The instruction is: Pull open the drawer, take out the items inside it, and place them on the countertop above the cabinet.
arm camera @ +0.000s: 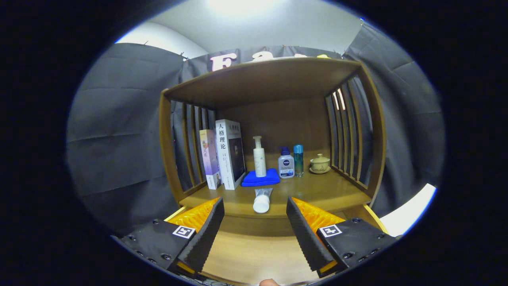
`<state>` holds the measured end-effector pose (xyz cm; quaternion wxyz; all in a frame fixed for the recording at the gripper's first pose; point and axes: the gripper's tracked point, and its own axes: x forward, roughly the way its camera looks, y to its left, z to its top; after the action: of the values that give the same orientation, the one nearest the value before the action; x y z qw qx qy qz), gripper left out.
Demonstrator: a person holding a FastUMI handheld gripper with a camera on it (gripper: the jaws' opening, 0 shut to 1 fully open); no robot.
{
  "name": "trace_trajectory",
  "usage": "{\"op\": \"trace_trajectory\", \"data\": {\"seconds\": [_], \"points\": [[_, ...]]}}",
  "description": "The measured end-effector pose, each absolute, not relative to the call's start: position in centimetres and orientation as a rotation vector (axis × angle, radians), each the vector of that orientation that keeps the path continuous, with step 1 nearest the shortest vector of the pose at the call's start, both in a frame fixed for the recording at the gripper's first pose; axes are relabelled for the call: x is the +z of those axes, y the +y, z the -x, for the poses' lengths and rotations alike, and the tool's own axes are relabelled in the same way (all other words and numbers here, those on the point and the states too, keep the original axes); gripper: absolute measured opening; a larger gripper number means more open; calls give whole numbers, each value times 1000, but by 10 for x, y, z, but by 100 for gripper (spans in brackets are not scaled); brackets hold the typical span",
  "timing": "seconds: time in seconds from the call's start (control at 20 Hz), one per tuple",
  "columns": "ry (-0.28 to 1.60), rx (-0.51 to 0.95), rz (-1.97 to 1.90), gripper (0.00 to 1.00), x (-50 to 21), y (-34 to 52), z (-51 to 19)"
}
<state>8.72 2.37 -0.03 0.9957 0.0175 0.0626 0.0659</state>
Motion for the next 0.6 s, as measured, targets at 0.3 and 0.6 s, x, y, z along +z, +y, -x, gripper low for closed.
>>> {"op": "trace_trajectory", "data": {"seconds": [0.3,0.6], "points": [[19,144,65,98,-25,39,-19],[-62,104,78,98,-60,42,23]]}}
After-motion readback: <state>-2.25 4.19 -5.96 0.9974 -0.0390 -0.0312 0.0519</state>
